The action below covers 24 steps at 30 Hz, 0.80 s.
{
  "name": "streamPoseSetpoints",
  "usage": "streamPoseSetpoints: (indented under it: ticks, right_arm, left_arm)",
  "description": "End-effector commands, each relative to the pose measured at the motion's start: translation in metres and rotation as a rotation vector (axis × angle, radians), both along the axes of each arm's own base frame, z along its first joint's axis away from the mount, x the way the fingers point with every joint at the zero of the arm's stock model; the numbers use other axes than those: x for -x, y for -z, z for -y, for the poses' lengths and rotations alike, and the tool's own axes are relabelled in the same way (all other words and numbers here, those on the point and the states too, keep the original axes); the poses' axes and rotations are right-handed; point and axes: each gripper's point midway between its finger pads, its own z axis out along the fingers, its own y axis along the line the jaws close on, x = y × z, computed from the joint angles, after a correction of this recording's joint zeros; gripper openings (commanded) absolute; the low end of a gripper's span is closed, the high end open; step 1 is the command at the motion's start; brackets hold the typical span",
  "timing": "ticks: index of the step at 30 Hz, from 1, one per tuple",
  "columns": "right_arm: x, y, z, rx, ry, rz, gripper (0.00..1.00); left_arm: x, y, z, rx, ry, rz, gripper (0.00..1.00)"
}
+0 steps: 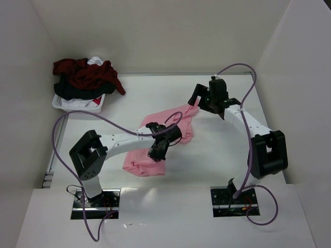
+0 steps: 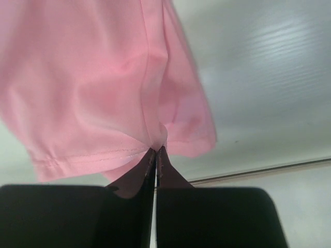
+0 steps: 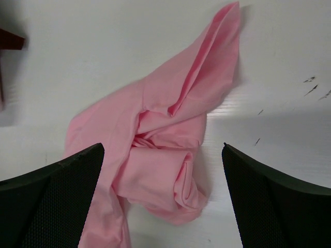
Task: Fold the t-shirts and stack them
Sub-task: Flatten out the tshirt
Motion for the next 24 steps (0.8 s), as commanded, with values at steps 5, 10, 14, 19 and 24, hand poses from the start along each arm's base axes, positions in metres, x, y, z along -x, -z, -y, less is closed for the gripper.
streamPoseSetpoints:
  ticks: [5, 10, 14, 19, 24]
  right_arm:
    - [-0.047, 0.02, 0.0, 0.044, 0.005, 0.013, 0.98]
    - [-0.069, 0.028, -0.008, 0.038, -0.004, 0.011, 0.93]
    - [-0.081, 0.039, -0.011, 0.04, -0.004, 0.001, 0.87]
    - [-0.099, 0.04, -0.015, 0.037, -0.004, 0.013, 0.78]
    - [-0.102, 0.058, -0.016, 0.058, -0.012, -0.03, 0.76]
  left_arm:
    - [-0.018, -0.058, -0.012, -0.023, -0.078, 0.138, 0.0]
    - [-0.024, -0.082, -0.022, -0.014, -0.157, 0.198, 0.0]
    - [-0.03, -0.097, -0.031, 0.028, -0.218, 0.221, 0.0]
    - [-0.028, -0.099, -0.035, 0.024, -0.252, 0.223, 0.0]
    - [-0.027, -0.096, -0.04, -0.001, -0.259, 0.21, 0.0]
